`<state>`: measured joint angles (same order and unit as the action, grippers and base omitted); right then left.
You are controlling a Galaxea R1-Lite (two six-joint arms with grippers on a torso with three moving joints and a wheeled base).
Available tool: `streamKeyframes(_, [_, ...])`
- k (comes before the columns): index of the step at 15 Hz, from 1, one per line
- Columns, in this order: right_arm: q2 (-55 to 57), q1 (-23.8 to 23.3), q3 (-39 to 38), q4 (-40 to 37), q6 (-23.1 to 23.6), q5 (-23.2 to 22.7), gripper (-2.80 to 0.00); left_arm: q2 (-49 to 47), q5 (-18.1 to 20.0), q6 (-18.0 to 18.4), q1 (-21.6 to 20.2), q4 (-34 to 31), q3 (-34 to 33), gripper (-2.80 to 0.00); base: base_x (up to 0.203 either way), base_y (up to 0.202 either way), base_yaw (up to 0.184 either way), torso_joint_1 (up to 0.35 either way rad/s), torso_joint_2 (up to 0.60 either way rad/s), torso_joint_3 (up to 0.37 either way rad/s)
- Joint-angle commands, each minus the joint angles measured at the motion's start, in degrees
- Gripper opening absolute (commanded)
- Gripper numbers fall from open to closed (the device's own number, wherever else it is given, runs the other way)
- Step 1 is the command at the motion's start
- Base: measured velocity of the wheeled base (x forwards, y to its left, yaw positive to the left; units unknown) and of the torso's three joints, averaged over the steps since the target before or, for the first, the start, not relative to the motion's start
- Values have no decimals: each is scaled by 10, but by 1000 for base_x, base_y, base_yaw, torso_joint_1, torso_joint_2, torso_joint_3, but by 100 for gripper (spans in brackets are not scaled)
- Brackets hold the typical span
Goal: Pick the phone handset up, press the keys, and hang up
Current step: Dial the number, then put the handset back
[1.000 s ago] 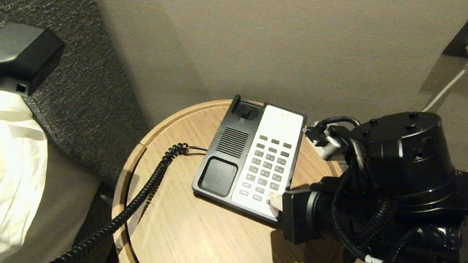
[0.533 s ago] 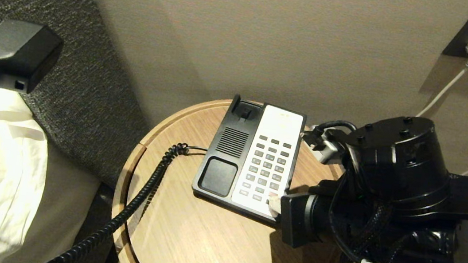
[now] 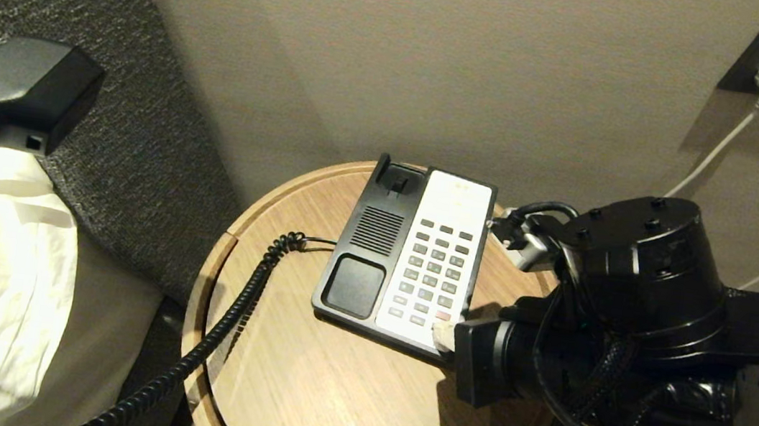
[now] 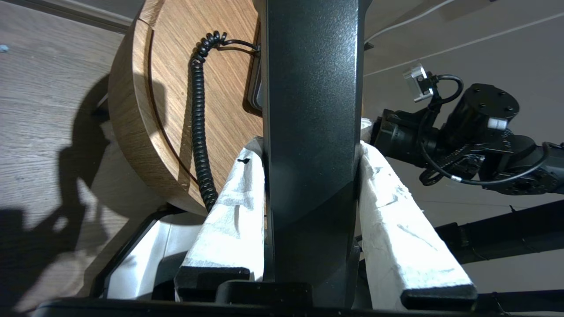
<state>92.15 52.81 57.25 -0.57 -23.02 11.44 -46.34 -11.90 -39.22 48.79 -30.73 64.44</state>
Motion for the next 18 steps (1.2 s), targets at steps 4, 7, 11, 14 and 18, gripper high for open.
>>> streamKeyframes(4, [-31,-1,0,-3,-3,2,-280,-10,-5,0,1,-2,-9,-280,0,0,0,0,0,0])
streamKeyframes(7, [-53,-7,0,-3,-4,4,-280,-48,-5,10,1,0,12,-280,0,0,0,0,0,0])
streamKeyframes(11, [-86,-30,-8,-2,-1,6,-280,-148,-5,32,1,2,75,-280,0,0,0,0,0,0])
streamKeyframes(14, [-114,-46,-19,-1,1,7,-280,-239,-34,54,6,3,116,-280,0,0,0,0,0,0])
streamKeyframes(18, [-163,-99,-50,-5,-1,7,-280,-359,-87,129,21,70,134,-280,0,0,0,0,0,0])
